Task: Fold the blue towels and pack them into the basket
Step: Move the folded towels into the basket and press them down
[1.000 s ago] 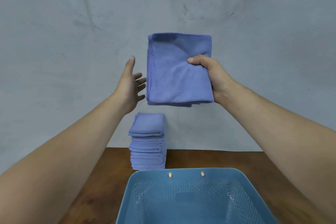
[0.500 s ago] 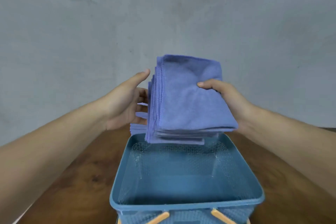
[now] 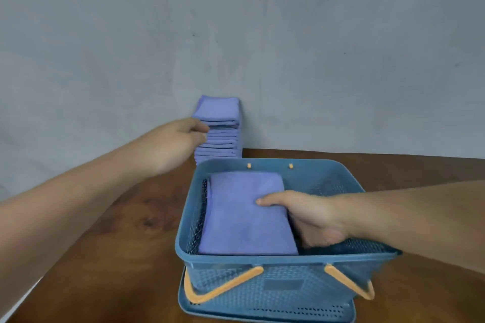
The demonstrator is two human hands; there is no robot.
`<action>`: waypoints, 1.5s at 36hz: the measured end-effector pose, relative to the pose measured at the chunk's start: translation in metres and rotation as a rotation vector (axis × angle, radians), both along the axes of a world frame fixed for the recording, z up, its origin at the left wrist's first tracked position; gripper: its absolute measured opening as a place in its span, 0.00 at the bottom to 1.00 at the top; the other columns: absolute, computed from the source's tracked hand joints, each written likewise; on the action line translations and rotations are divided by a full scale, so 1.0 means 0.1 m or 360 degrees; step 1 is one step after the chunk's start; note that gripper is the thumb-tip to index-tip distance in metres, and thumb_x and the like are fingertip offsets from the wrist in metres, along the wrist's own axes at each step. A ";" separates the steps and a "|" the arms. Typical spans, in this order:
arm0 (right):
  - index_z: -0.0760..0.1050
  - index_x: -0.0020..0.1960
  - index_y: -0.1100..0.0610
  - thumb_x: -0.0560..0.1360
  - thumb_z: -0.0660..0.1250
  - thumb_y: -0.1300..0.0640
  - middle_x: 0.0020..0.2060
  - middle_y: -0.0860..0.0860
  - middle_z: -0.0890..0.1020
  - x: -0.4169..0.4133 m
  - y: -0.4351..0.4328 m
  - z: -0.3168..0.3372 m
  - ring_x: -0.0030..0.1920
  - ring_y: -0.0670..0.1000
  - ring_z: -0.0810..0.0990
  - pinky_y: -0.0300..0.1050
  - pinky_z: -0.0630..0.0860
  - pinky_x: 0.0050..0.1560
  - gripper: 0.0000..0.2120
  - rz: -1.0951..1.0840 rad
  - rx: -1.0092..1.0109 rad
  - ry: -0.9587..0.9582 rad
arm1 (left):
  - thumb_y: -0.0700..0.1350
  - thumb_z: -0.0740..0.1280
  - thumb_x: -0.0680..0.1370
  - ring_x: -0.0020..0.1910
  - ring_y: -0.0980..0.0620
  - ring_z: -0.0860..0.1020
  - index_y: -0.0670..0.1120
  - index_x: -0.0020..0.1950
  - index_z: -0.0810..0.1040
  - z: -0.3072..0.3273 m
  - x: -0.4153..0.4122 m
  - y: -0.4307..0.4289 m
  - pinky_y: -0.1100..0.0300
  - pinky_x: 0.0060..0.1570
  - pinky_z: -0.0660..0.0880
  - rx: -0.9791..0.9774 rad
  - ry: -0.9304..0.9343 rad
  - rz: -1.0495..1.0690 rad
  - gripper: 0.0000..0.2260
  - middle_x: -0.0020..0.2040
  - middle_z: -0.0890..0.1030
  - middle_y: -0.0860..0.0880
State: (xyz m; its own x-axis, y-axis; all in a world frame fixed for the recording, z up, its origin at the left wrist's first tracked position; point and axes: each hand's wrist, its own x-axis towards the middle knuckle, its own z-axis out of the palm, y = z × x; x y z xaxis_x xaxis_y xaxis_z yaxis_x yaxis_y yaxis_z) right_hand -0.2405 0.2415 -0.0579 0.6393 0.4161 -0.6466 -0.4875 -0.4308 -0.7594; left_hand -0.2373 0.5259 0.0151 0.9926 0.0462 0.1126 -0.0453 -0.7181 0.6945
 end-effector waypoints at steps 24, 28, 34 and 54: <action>0.78 0.66 0.51 0.80 0.64 0.32 0.58 0.55 0.86 0.06 0.29 -0.36 0.58 0.58 0.85 0.52 0.80 0.59 0.26 -0.0167 -0.0324 0.0160 | 0.54 0.56 0.88 0.75 0.57 0.64 0.58 0.79 0.67 -0.81 0.02 -0.28 0.58 0.68 0.61 0.0042 -0.0005 -0.0223 0.18 0.68 0.68 0.63; 0.67 0.78 0.53 0.81 0.60 0.32 0.67 0.59 0.78 0.13 0.19 -0.17 0.66 0.64 0.80 0.62 0.80 0.59 0.34 -0.0041 -0.0465 0.0122 | 0.54 0.57 0.88 0.74 0.59 0.64 0.59 0.79 0.66 -0.80 0.02 -0.26 0.59 0.66 0.60 0.0050 0.0022 -0.0237 0.19 0.68 0.68 0.63; 0.62 0.80 0.56 0.83 0.62 0.36 0.70 0.60 0.76 0.39 0.11 0.41 0.67 0.65 0.79 0.71 0.80 0.61 0.34 0.0175 -0.0647 -0.0032 | 0.59 0.60 0.86 0.65 0.56 0.77 0.65 0.73 0.71 -0.73 0.05 -0.19 0.58 0.64 0.72 0.0000 0.0006 -0.0280 0.15 0.67 0.80 0.55; 0.50 0.85 0.62 0.79 0.68 0.35 0.79 0.68 0.64 2.80 1.09 0.56 0.76 0.70 0.69 0.72 0.75 0.66 0.49 -0.0287 -0.0249 -0.0242 | 0.52 0.55 0.88 0.71 0.46 0.76 0.52 0.78 0.73 -0.42 1.96 0.18 0.55 0.66 0.72 0.0397 -0.0229 -0.0100 0.20 0.77 0.74 0.48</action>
